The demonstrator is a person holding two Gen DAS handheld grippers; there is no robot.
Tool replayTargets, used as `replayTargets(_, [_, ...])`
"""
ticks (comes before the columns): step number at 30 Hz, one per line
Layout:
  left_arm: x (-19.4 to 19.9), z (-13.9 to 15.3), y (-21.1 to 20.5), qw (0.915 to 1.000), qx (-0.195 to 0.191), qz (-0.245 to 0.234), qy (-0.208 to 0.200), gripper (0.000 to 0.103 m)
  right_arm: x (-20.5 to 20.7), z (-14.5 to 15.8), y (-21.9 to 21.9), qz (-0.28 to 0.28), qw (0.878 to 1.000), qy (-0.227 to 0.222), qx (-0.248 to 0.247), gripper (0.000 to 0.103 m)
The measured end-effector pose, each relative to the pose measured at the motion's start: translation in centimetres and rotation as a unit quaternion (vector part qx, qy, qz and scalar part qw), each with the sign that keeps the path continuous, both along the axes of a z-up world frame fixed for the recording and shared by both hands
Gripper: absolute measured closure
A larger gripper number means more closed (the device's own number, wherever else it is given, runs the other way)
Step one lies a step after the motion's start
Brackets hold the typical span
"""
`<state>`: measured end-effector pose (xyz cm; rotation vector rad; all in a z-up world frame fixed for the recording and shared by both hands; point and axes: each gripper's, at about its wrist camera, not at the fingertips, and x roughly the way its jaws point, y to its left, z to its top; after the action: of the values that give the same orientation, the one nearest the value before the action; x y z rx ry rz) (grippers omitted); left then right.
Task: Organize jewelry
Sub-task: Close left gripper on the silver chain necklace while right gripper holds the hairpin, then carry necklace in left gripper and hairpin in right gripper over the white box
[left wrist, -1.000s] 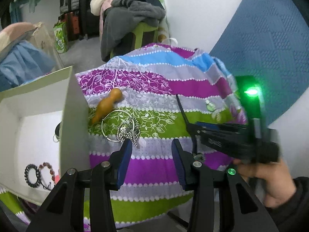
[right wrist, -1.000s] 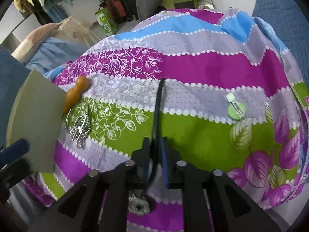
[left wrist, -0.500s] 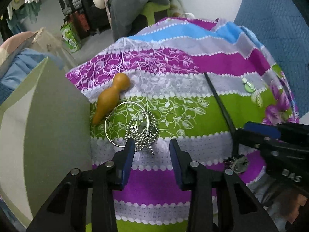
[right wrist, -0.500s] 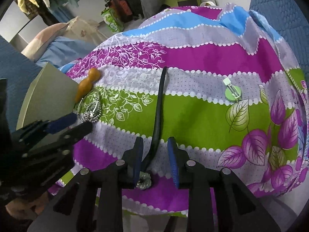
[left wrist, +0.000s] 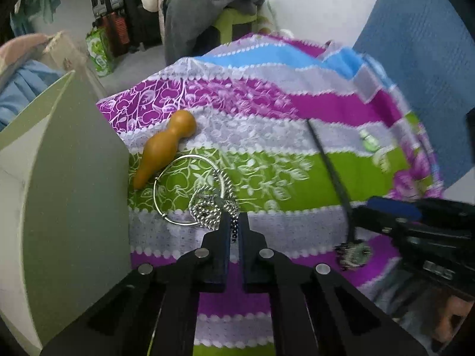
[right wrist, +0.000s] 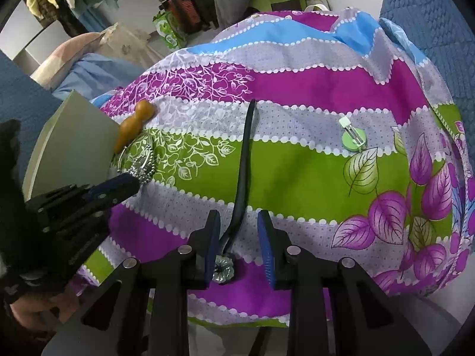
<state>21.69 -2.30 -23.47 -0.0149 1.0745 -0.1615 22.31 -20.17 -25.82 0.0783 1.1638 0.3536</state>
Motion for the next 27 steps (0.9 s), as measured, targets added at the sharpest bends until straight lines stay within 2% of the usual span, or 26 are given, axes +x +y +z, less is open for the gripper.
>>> replayTargets(5, [-1.0, 2.0, 1.6, 0.9976, -0.069, 0.012, -0.003, 0.102, 0.3, 0.0, -0.3, -0.008, 1.000, 0.002, 0.006, 0.078])
replayTargets(9, [-1.7, 3.5, 2.3, 0.9946, -0.102, 0.015, -0.008, 0.102, 0.3, 0.2, -0.2, -0.004, 1.000, -0.001, 0.007, 0.071])
replayTargets(18, [-2.9, 6.9, 2.6, 0.9900, -0.136, 0.013, -0.034, 0.102, 0.5, -0.8, 1.8, 0.034, 0.999, -0.011, -0.036, 0.069])
replayTargets(19, [-3.0, 7.3, 2.8, 0.9896, -0.138, 0.014, -0.038, 0.102, 0.6, -1.0, 2.1, 0.037, 0.998, -0.014, -0.043, 0.070])
replayTargets(24, [-3.4, 8.8, 3.5, 0.9872, -0.152, 0.016, -0.045, 0.102, 0.4, -1.8, 4.0, 0.062, 0.990, -0.042, -0.117, 0.093])
replayTargets(27, [-3.6, 9.4, 3.9, 0.9868, -0.154, 0.015, -0.048, 0.102, 0.7, -1.8, 4.0, 0.038, 0.991, -0.042, -0.118, 0.097])
